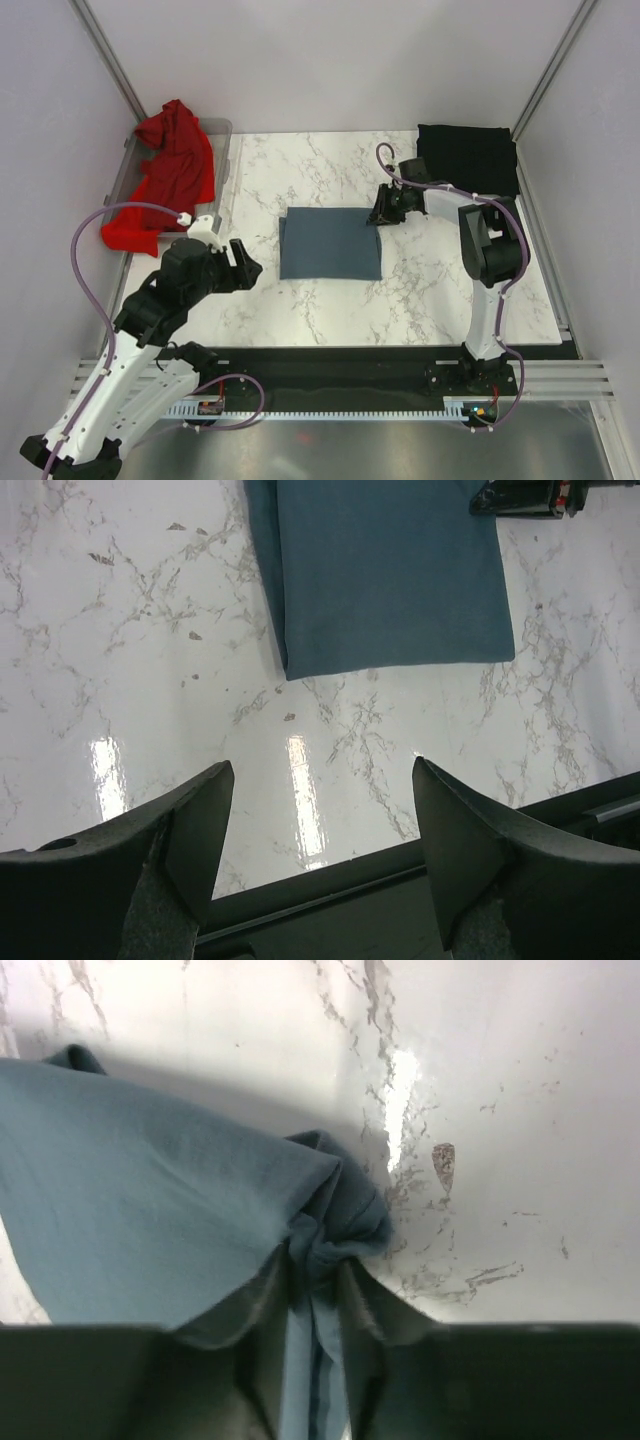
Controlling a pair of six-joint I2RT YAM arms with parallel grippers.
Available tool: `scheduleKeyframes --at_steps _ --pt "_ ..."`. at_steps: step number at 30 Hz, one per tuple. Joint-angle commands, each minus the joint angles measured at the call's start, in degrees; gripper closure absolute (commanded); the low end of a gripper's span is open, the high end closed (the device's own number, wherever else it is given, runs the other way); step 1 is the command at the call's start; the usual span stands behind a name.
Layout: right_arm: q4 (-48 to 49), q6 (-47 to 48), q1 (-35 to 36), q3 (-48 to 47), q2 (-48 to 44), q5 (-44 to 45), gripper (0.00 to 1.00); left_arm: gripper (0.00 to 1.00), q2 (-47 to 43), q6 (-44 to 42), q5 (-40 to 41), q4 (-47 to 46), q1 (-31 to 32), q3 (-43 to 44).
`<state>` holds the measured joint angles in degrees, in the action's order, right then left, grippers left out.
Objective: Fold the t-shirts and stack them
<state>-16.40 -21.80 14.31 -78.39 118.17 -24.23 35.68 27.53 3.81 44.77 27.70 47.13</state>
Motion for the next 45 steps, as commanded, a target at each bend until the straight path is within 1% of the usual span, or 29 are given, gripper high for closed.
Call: scheduleKeyframes --at_steps 1,2,3,5,8,9,10,12,13,15,16,19,20,24,27,30,32,33,36,42,45 --pt "1.28 0.80 0.20 3.33 1.98 -1.00 0.75 0.21 0.18 -2.66 1.37 -3.20 -0.11 -0.20" --pt "1.29 0.80 0.28 3.24 1.63 -1.08 0.81 0.21 0.35 -2.74 1.37 -3.20 -0.19 -0.11" --pt "1.20 0.88 0.11 2.98 1.45 -1.52 0.91 0.21 0.53 -2.74 1.28 -3.29 -0.19 -0.11" --pt "-0.64 1.93 0.02 1.49 0.23 -1.52 1.00 0.21 0.79 -2.74 1.28 -3.20 -0.19 -0.20" --pt "-5.56 3.26 0.02 -1.06 -3.10 3.73 1.00 0.21 0.53 -2.74 1.28 -3.20 -0.19 -0.11" --pt "-8.61 3.52 0.02 -1.76 -3.99 8.80 1.00 0.21 0.27 -2.74 1.46 -3.20 -0.28 -0.20" --pt "-10.12 3.96 -0.07 -3.51 -4.70 12.07 1.00 0.21 0.00 -2.66 1.46 -3.11 -0.28 -0.20" --pt "-14.07 5.80 -0.15 -5.71 -6.37 16.82 1.00 0.21 -0.08 -2.57 1.81 -3.20 -0.28 -0.29" --pt "-15.40 6.42 -0.07 -8.24 -6.72 21.81 1.00 0.21 -0.26 -2.57 1.81 -3.20 -0.28 -0.29" --pt "-18.21 7.99 -0.24 -10.89 -7.60 26.49 1.00 0.22 -0.26 -2.57 1.72 -3.29 -0.28 -0.29" --pt "-18.57 8.35 -0.24 -12.91 -7.95 30.86 1.00 0.22 -0.17 -2.57 1.55 -3.29 -0.28 -0.38" --pt "-18.58 10.72 -0.16 -15.64 -9.88 36.87 1.00 0.22 0.35 -2.74 1.28 -3.38 -0.28 -0.38" --pt "-18.49 11.42 -0.15 -16.35 -10.15 40.28 1.00 0.22 0.53 -2.74 1.20 -3.38 -0.28 -0.38" --pt "-18.58 15.29 -1.03 -20.92 -9.71 47.07 1.00 0.22 0.27 -2.66 1.37 -3.29 -0.28 -0.46" --pt "-18.49 17.49 -2.08 -25.31 -8.75 50.06 1.00 0.22 0.35 -2.74 1.37 -3.38 -0.28 -0.38" --pt "-17.44 19.95 -3.31 -30.66 -7.87 51.21 1.00 0.23 0.53 -2.74 1.28 -3.38 -0.28 -0.38" --pt "-15.95 21.62 -3.58 -31.73 -7.95 51.91 1.00 0.23 0.79 -2.74 1.28 -3.38 -0.28 -0.38" --pt "-14.11 23.54 -3.84 -32.09 -8.22 51.83 1.00 0.23 0.97 -2.74 1.28 -3.38 -0.28 -0.46" --pt "-12.34 25.14 -4.64 -33.93 -7.96 51.21 1.00 0.23 1.23 -2.74 1.20 -3.38 -0.28 -0.38" --pt "-12.16 26.99 -5.78 -41.57 -5.32 49.37 1.00 0.23 1.67 -2.74 1.28 -3.38 -0.28 -0.38" --pt "-11.99 26.99 -6.31 -43.07 -4.88 47.26 1.00 0.23 1.93 -2.74 1.37 -3.38 -0.28 -0.46"
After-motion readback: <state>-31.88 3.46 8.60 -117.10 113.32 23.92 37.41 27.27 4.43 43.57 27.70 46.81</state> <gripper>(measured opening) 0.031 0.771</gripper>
